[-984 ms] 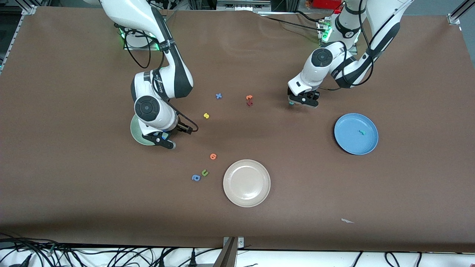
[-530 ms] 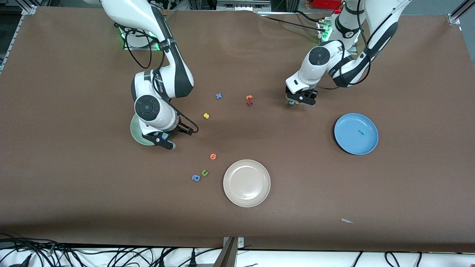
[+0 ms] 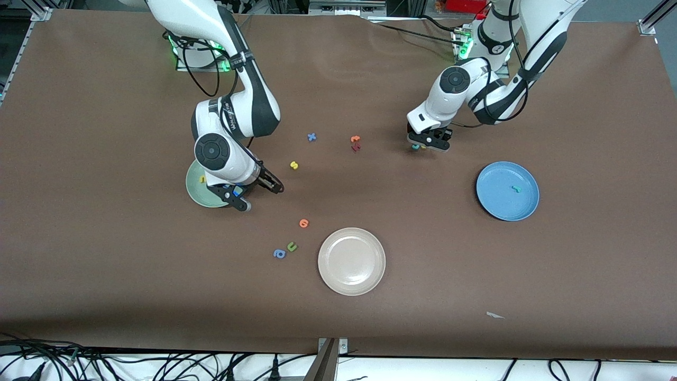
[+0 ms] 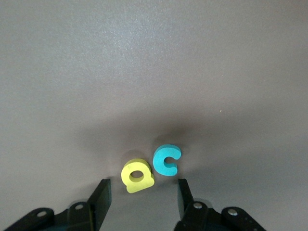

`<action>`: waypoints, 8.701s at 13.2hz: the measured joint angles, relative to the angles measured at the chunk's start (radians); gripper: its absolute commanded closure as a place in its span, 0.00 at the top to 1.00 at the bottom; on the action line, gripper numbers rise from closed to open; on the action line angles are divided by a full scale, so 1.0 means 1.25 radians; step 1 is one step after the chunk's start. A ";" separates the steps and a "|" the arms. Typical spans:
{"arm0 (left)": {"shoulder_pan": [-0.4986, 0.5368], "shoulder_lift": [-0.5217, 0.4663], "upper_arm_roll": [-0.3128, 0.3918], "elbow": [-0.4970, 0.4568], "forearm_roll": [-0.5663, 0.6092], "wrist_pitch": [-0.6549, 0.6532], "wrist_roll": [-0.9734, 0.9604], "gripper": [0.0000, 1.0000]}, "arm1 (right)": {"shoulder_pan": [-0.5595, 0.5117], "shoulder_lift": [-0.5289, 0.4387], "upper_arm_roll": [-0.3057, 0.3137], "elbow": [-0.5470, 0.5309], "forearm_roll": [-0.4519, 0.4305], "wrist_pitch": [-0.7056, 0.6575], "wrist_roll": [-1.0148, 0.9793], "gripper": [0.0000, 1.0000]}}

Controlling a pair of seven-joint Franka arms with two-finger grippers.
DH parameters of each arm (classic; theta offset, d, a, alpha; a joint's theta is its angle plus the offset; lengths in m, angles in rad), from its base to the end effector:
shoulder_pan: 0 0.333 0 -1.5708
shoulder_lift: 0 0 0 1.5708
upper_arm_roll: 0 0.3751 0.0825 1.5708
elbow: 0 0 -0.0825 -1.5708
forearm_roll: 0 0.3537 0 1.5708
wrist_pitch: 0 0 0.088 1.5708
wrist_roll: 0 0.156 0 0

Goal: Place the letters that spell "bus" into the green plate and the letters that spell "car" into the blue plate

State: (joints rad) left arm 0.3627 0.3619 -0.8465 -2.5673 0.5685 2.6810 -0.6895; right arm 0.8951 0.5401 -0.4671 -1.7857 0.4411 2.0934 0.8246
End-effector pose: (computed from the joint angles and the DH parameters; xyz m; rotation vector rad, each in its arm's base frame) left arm 0.3687 -0.2224 0.2079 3.0995 -0.4649 -0.1103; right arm 0.5485 0.3233 0.2871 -2.9708 0.9375 0.3069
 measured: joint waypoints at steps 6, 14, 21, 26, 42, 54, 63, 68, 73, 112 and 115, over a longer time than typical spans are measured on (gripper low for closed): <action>0.005 0.000 0.000 0.001 0.000 0.000 0.006 0.55 | 0.097 -0.020 0.018 -0.122 0.016 0.166 0.128 0.81; 0.008 0.010 0.003 0.007 0.000 0.000 0.009 0.50 | 0.156 -0.010 0.031 -0.236 0.017 0.324 0.153 0.73; 0.025 0.022 0.011 0.017 0.000 0.000 0.032 0.42 | 0.157 0.004 0.048 -0.237 0.018 0.358 0.156 0.63; 0.025 0.023 0.012 0.018 0.000 0.000 0.035 0.33 | 0.158 0.011 0.053 -0.237 0.018 0.371 0.156 0.38; 0.077 0.024 0.014 0.037 0.000 -0.007 0.034 0.13 | 0.168 -0.046 -0.116 -0.163 0.018 0.109 -0.069 0.14; 0.283 0.024 0.008 0.347 -0.176 -0.364 0.247 0.14 | 0.164 -0.067 -0.310 -0.359 0.018 0.143 -0.517 0.27; 0.348 0.148 0.059 0.358 -0.187 -0.359 0.304 0.82 | 0.167 -0.045 -0.316 -0.267 0.055 0.024 -0.531 1.00; 0.347 0.165 0.059 0.387 -0.186 -0.350 0.301 0.98 | 0.167 -0.051 -0.375 -0.080 0.013 -0.172 -0.536 1.00; 0.276 0.160 -0.012 0.400 -0.186 -0.355 0.158 0.99 | 0.166 -0.060 -0.444 0.146 -0.059 -0.401 -0.541 1.00; 0.117 0.166 -0.083 0.117 0.013 -0.076 -0.880 0.78 | -0.717 -0.503 0.422 0.042 -0.359 -0.350 -0.558 1.00; 0.097 0.167 -0.083 0.116 0.016 -0.076 -0.909 0.78 | -0.717 -0.499 0.422 0.042 -0.359 -0.350 -0.558 1.00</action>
State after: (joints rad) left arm 0.4838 0.5707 -0.9500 -2.4225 0.5881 2.5856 -1.8253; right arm -0.0017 -0.0841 0.0608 -1.7326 -0.0081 1.6558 0.1269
